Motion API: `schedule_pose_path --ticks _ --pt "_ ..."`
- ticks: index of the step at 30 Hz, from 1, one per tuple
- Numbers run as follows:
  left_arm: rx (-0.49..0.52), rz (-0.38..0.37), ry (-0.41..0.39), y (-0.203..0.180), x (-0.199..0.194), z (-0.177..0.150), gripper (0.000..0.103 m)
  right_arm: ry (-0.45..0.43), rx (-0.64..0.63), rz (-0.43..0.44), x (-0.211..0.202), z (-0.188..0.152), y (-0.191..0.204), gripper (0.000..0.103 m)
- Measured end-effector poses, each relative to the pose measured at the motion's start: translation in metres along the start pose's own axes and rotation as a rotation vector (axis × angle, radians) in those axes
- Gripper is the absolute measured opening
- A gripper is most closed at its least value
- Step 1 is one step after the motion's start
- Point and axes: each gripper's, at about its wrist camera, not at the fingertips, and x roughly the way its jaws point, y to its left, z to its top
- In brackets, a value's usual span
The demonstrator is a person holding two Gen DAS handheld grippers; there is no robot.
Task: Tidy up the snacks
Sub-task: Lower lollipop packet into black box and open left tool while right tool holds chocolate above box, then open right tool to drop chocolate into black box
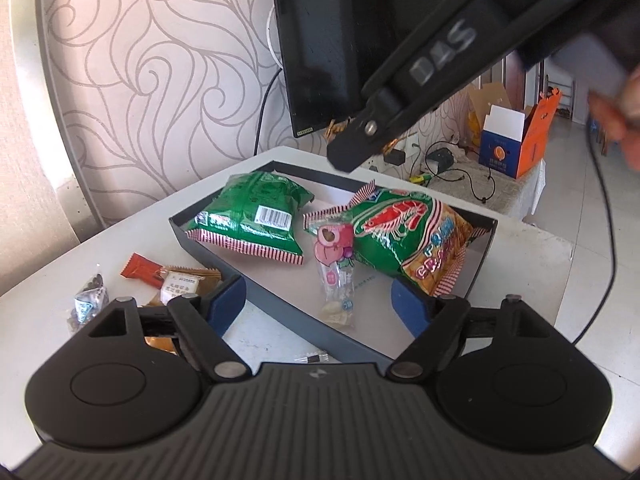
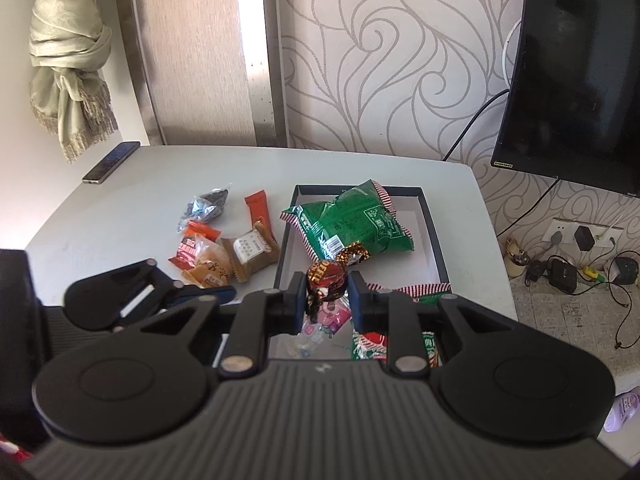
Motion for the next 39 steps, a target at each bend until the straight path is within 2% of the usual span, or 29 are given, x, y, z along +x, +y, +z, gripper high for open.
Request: schedule_pose_path --ticks 18,31,35,39 --pt "-0.043 0.064 0.006 0.014 -0.009 0.007 0.089 0.083 -0.005 -0.060 0.070 0.016 -0.026 0.025" --pt "0.004 0.030 0.019 0.002 -0.007 0.004 0.091 0.107 0.017 -0.087 0.079 0.013 -0.032 0.027" --pt "0.008 0.023 0.018 0.000 -0.008 0.002 0.091 0.089 0.046 -0.087 0.074 0.011 -0.034 0.039" --pt "0.009 0.018 0.019 0.000 -0.008 0.001 0.091 0.070 0.058 -0.080 0.064 0.010 -0.032 0.040"
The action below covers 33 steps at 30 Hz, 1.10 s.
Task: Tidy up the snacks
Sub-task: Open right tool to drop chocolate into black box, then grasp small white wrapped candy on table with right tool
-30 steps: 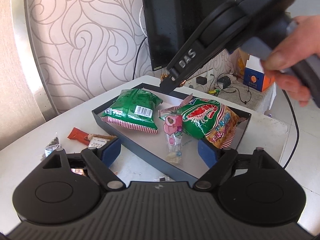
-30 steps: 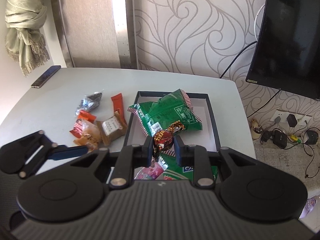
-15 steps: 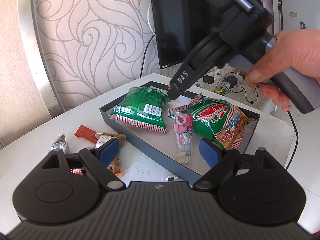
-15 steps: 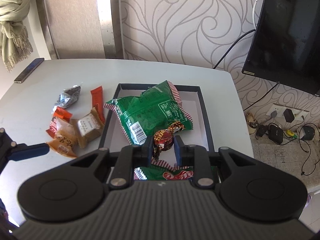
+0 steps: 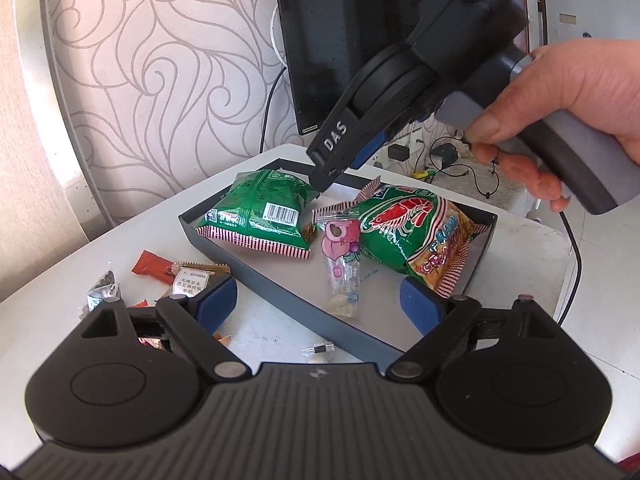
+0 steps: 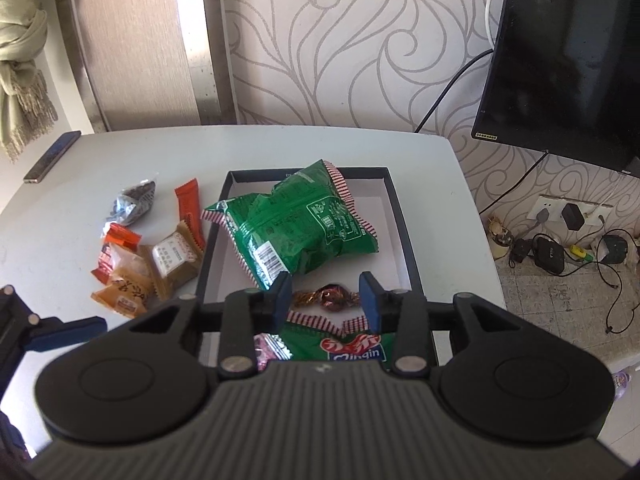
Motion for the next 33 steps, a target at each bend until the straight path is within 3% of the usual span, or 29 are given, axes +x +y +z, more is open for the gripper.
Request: schedule_pose_path --ticks 9,17,21,25,28,33 --pt "0.009 -0.028 -0.001 0.003 -0.010 -0.008 0.092 -0.070 0.007 0.046 -0.043 -0.012 0.013 0.040" --pt "0.044 -0.040 0.030 0.013 -0.032 -0.038 0.092 -0.081 -0.031 0.130 -0.065 -0.042 0.049 0.040" --pt "0.050 -0.031 0.037 0.020 -0.040 -0.050 0.092 -0.040 -0.066 0.172 -0.059 -0.061 0.075 0.038" --pt "0.049 -0.015 0.052 0.029 -0.046 -0.062 0.092 0.062 -0.088 0.194 -0.038 -0.082 0.101 0.033" --pt "0.039 -0.004 0.062 0.035 -0.050 -0.067 0.092 0.126 -0.082 0.161 -0.021 -0.092 0.112 0.033" --pt "0.040 0.006 0.068 0.042 -0.056 -0.075 0.092 0.153 -0.062 0.061 -0.003 -0.093 0.118 0.033"
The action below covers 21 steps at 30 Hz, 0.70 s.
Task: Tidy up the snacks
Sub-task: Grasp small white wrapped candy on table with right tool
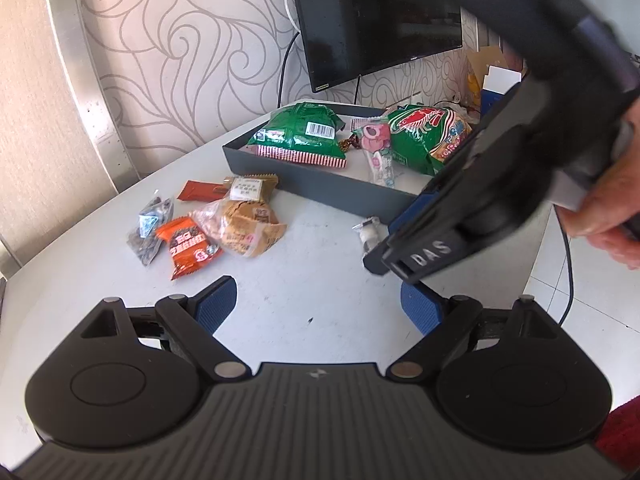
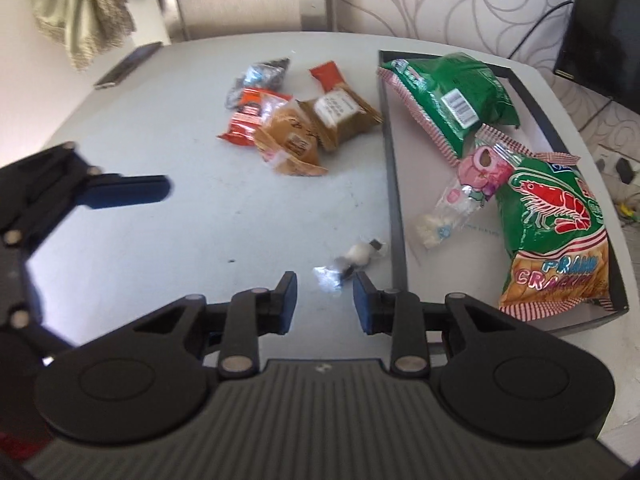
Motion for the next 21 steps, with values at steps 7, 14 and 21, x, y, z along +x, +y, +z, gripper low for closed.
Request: schedule_pose_path --ticks 7,14,21 --pt "-0.019 0.034 -0.003 0.012 -0.007 -0.004 0.092 -0.001 -0.035 -0.014 0.013 0.007 0.006 0.032" --pt "-0.109 0.078 0.019 0.034 -0.004 -0.005 0.092 -0.002 -0.077 -0.003 0.017 0.012 0.004 0.027" --pt "-0.225 0.115 0.032 0.055 0.011 0.008 0.092 0.007 -0.125 0.041 0.015 0.008 0.005 0.019"
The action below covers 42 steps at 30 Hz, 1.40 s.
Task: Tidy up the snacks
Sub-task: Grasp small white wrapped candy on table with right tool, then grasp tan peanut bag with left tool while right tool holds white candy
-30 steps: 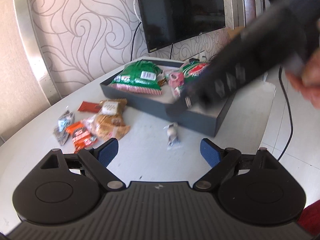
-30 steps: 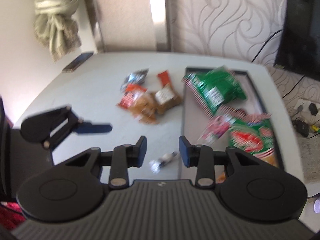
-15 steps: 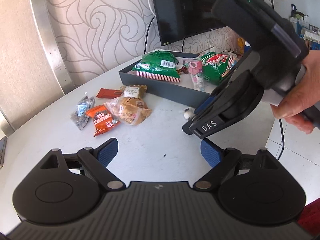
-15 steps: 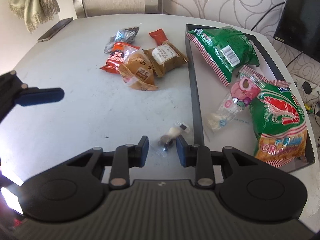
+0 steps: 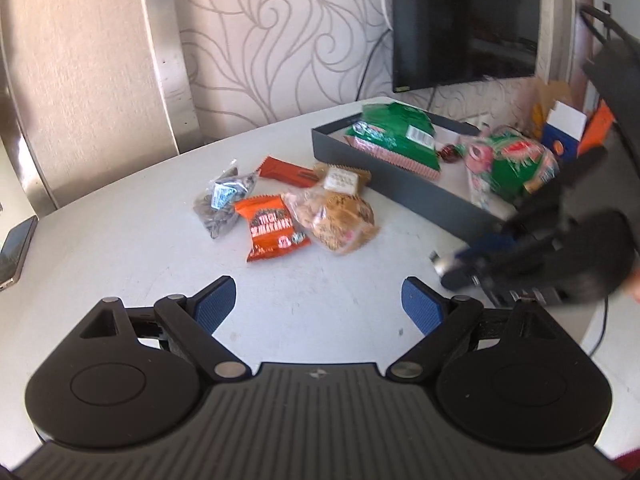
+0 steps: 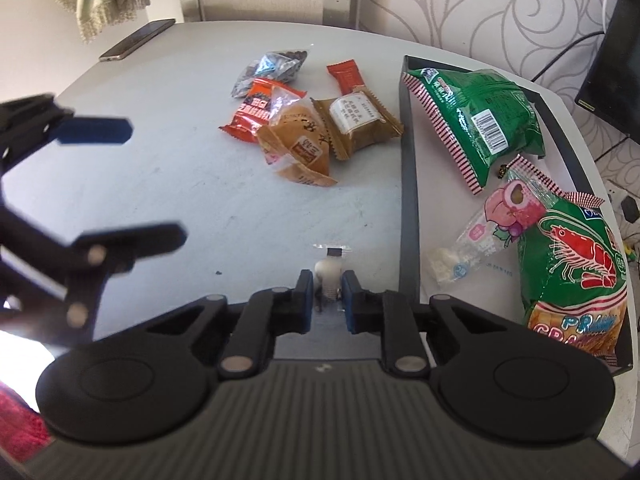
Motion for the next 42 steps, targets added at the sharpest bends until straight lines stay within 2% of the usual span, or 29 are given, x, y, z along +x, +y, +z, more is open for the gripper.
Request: schedule_pose_path --ticks 10,19,21,23,25,29,37,42 --pt "-0.069 -0.015 0.013 -0.026 0.045 0.033 0.093 0.008 -0.004 0.020 -0.005 -0.006 -0.004 0.019" --pt "-0.188 -0.012 0.043 -0.019 0.087 0.048 0.091 0.010 -0.025 0.040 -0.005 -0.006 -0.006 0.018" --pt "-0.189 -0.003 0.050 -0.017 0.095 0.049 0.087 0.010 -0.029 0.043 -0.005 -0.006 -0.006 0.018" --pt "-0.183 0.019 0.051 -0.016 0.098 0.048 0.072 0.011 -0.033 0.046 -0.005 -0.006 -0.006 0.018" --pt "-0.172 0.022 0.042 -0.014 0.097 0.047 0.066 0.010 -0.035 0.048 -0.005 -0.006 -0.006 0.018" --pt "-0.163 0.008 0.033 -0.009 0.094 0.042 0.059 0.005 -0.032 0.048 -0.005 -0.007 -0.006 0.018" --pt "-0.148 -0.005 0.049 -0.005 0.081 0.032 0.057 0.001 -0.018 0.040 -0.005 -0.007 -0.006 0.018" --pt "-0.176 -0.022 0.064 0.002 0.066 0.018 0.053 -0.005 -0.005 0.031 -0.006 -0.008 -0.005 0.018"
